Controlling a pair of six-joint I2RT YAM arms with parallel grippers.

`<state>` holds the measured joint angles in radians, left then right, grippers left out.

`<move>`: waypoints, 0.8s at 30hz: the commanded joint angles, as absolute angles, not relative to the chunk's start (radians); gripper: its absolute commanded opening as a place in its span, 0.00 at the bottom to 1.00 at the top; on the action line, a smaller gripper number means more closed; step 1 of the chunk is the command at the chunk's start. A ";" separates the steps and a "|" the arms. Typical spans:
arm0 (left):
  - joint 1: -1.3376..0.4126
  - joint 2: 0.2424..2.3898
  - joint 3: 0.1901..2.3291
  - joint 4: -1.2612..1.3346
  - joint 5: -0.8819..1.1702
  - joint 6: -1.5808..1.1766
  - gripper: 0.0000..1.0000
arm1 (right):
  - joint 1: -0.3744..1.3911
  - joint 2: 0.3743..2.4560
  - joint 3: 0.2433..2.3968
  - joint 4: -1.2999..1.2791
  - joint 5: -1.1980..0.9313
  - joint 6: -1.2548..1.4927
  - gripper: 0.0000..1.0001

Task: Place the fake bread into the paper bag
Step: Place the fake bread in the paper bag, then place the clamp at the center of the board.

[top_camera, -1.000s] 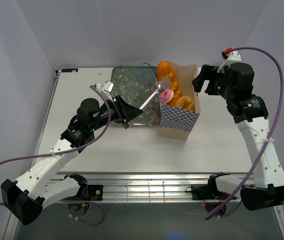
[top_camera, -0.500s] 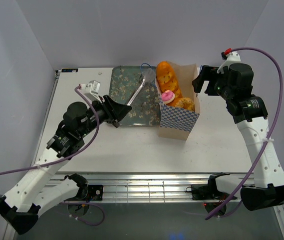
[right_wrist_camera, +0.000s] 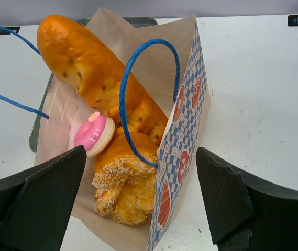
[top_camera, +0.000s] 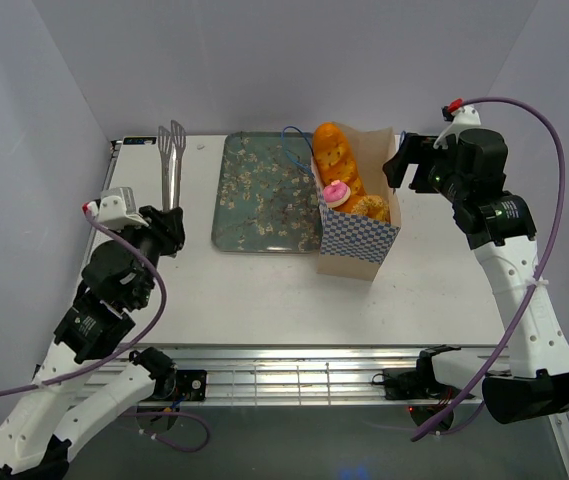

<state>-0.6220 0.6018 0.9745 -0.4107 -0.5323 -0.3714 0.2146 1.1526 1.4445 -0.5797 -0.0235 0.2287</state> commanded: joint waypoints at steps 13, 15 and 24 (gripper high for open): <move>-0.618 0.929 0.779 -0.594 -0.893 -0.600 0.48 | 0.218 1.101 1.364 -0.502 -0.072 0.218 0.91; -0.615 0.977 0.756 -0.597 -0.885 -0.632 0.48 | 0.219 1.091 1.348 -0.494 -0.084 0.222 0.91; -0.601 1.083 0.591 -0.495 -0.871 -0.831 0.49 | 0.218 1.055 1.318 -0.491 -0.129 0.232 0.91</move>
<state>-0.6079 1.0710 0.6075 -0.5472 -0.8471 -0.7288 0.2146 1.0748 1.3262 -0.5388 -0.0975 0.2291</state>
